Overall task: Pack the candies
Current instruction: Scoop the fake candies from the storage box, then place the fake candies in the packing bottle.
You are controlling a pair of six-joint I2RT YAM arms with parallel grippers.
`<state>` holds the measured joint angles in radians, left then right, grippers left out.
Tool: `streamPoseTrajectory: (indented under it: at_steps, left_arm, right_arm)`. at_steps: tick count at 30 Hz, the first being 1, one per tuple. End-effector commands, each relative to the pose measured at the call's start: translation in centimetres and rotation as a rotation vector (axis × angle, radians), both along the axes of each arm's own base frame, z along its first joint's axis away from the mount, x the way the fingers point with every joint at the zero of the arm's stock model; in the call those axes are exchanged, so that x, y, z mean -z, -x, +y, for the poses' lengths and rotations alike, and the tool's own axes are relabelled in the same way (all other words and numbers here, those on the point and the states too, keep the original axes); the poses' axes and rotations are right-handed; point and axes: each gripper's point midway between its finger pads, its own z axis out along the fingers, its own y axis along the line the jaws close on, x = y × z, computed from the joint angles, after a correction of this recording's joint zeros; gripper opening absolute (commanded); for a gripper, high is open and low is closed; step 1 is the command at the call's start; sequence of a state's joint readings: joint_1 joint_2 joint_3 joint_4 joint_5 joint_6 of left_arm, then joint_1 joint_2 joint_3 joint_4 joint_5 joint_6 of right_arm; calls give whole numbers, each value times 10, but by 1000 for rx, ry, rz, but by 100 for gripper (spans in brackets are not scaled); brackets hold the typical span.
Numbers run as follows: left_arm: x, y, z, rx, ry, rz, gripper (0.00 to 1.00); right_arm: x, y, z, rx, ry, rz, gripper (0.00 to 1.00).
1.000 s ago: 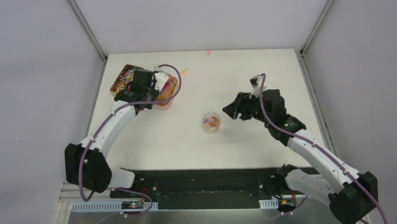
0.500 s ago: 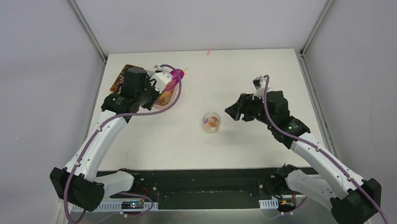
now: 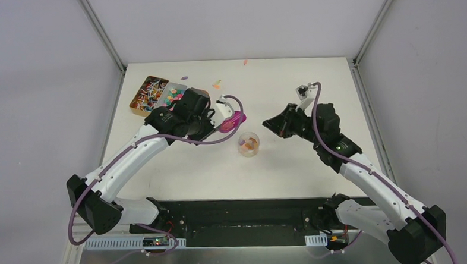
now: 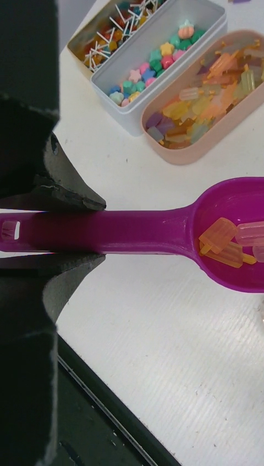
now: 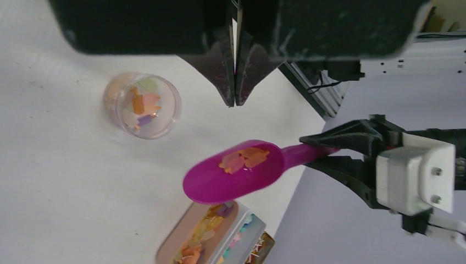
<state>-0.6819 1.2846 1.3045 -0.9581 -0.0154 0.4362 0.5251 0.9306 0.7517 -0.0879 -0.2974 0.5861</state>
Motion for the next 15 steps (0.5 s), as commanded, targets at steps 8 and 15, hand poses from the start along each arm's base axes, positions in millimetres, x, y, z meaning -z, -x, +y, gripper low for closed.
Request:
streamPoseTrajectory:
  at_steps: [8, 15]
  left_arm:
    - [18, 26, -23, 53, 79, 154, 0]
    - [23, 35, -29, 83, 99, 197, 0]
  right_arm:
    - [-6, -14, 54, -84, -125, 10, 0]
    - [22, -27, 78, -89, -91, 46, 0]
